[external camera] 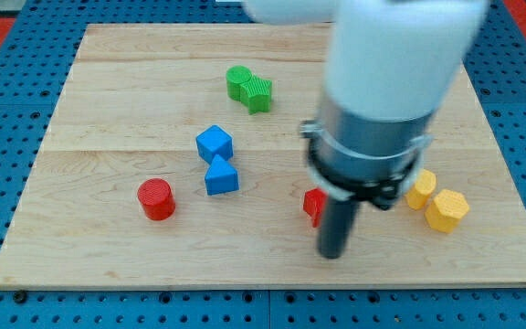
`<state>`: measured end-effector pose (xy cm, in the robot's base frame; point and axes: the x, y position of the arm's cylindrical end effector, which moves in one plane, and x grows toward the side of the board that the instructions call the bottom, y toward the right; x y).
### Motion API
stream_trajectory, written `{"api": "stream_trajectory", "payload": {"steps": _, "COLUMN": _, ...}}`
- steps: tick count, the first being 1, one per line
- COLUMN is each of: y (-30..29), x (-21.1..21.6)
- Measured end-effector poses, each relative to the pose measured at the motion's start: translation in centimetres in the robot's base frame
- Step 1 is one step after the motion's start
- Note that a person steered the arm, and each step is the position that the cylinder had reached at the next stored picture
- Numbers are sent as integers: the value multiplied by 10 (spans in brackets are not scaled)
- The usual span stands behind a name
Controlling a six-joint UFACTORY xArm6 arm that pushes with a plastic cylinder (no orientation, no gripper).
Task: Push the red circle parallel left to the blue triangle
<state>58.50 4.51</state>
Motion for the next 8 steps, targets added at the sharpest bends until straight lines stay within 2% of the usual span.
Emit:
{"api": "stream_trajectory", "payload": {"steps": 1, "y": -44, "x": -24}}
{"api": "stream_trajectory", "payload": {"steps": 2, "y": -27, "x": -48}}
{"api": "stream_trajectory", "payload": {"steps": 4, "y": 73, "x": -35}}
{"api": "stream_trajectory", "payload": {"steps": 5, "y": 18, "x": -17}}
{"api": "stream_trajectory", "payload": {"steps": 6, "y": -108, "x": -33}}
{"api": "stream_trajectory", "payload": {"steps": 7, "y": -195, "x": -48}}
{"api": "stream_trajectory", "payload": {"steps": 8, "y": -219, "x": -54}}
